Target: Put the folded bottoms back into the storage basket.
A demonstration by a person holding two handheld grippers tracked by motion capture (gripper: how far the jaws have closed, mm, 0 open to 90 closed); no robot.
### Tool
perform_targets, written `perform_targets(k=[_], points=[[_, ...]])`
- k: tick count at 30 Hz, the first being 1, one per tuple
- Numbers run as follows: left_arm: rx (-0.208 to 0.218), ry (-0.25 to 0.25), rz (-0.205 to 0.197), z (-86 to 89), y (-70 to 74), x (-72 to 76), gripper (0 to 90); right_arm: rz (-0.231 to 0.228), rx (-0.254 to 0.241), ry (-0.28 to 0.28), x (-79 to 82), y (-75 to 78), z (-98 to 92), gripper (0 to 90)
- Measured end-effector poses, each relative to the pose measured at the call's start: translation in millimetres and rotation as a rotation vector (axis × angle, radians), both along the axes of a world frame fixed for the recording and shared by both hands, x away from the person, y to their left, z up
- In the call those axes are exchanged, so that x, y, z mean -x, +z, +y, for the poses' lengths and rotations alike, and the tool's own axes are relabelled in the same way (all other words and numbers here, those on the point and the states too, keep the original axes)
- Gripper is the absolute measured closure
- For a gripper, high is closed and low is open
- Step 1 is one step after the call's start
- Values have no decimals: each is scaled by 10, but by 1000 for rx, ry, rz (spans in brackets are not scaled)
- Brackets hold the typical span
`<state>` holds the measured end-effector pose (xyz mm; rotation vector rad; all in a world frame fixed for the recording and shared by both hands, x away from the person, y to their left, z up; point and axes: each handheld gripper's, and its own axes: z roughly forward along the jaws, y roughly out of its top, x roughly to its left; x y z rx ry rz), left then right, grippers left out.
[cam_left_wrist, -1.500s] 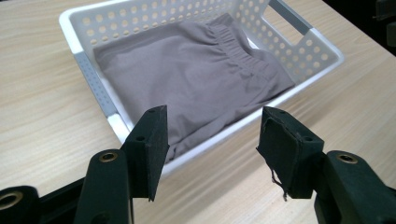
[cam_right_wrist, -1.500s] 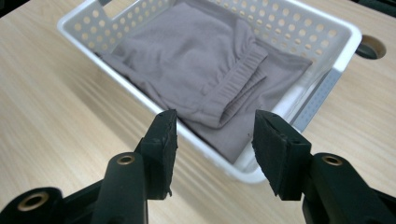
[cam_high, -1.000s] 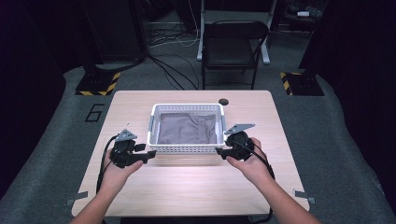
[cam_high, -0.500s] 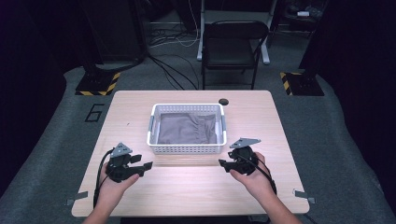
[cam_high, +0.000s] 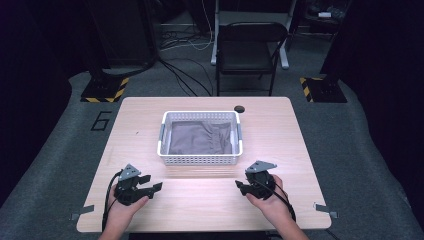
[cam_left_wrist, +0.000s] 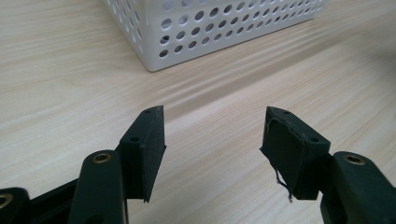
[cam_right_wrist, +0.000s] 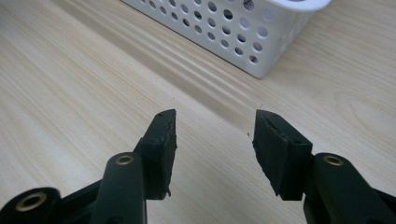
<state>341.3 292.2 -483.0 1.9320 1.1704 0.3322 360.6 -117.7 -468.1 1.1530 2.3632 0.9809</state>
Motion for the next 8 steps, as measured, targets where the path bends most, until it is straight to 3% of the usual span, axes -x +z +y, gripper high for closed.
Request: perform_targets(k=[3, 8], points=[[0, 4, 2, 12, -58, -17, 384, -7, -5, -3, 3, -87, -15, 491], [-11, 6, 21, 31, -139, -57, 353, 36, -45, -17, -40, -193, -70, 486]])
